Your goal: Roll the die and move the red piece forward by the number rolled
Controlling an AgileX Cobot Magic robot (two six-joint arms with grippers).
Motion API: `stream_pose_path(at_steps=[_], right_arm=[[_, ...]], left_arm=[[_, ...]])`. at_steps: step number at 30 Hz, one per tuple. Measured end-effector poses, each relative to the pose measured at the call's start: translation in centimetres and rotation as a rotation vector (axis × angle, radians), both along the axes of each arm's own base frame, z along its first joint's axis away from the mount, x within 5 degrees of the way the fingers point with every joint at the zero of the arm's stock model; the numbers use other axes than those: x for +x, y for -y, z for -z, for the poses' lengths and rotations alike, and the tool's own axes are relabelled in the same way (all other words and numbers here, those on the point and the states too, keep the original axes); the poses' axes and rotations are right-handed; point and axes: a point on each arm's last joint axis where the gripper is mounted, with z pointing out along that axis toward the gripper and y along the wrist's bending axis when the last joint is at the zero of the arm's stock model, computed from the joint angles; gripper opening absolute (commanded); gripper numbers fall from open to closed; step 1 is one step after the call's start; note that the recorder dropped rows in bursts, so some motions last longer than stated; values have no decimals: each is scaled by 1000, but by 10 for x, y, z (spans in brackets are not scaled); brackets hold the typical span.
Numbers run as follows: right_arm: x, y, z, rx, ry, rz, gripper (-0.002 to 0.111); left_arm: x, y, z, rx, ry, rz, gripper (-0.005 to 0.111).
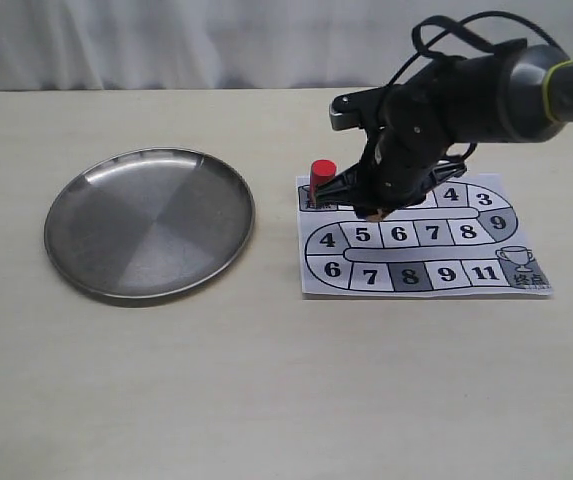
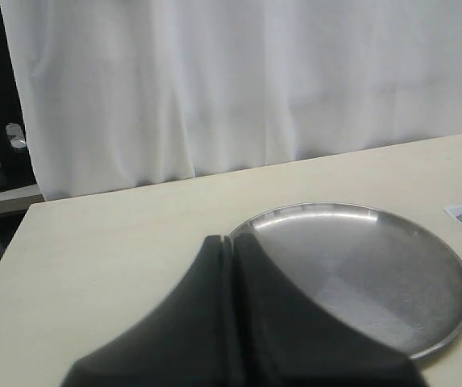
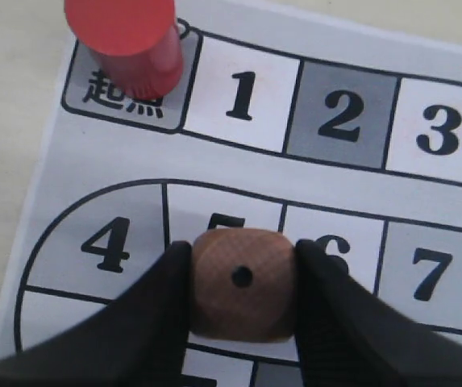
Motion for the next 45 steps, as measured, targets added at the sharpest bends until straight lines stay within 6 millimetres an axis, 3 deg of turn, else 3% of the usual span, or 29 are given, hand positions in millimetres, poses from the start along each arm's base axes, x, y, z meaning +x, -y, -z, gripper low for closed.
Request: stream_pose_path(at_steps=[7, 10, 14, 18, 21, 25, 31, 37, 45], right_arm=[[2, 0, 18, -21, -31, 9, 67], [2, 0, 18, -24, -29, 7, 74], [3, 0, 12, -17, -13, 7, 75], [4, 0, -13, -6, 35, 4, 64], [0, 3, -36, -5, 73, -10, 44], [-11, 9, -67, -13, 96, 0, 6], [-31, 21, -98, -18, 113, 21, 4], [-57, 32, -84, -27, 30, 40, 4], [-102, 45, -27, -48, -200, 70, 4]], left_arm=[[0, 0, 0, 0, 0, 0, 0], [0, 0, 0, 0, 0, 0, 0], [0, 0, 0, 0, 0, 0, 0], [0, 0, 0, 0, 0, 0, 0], [0, 0, 0, 0, 0, 0, 0], [0, 0, 0, 0, 0, 0, 0], [0, 0, 0, 0, 0, 0, 0], [0, 0, 0, 0, 0, 0, 0], [0, 0, 0, 0, 0, 0, 0]])
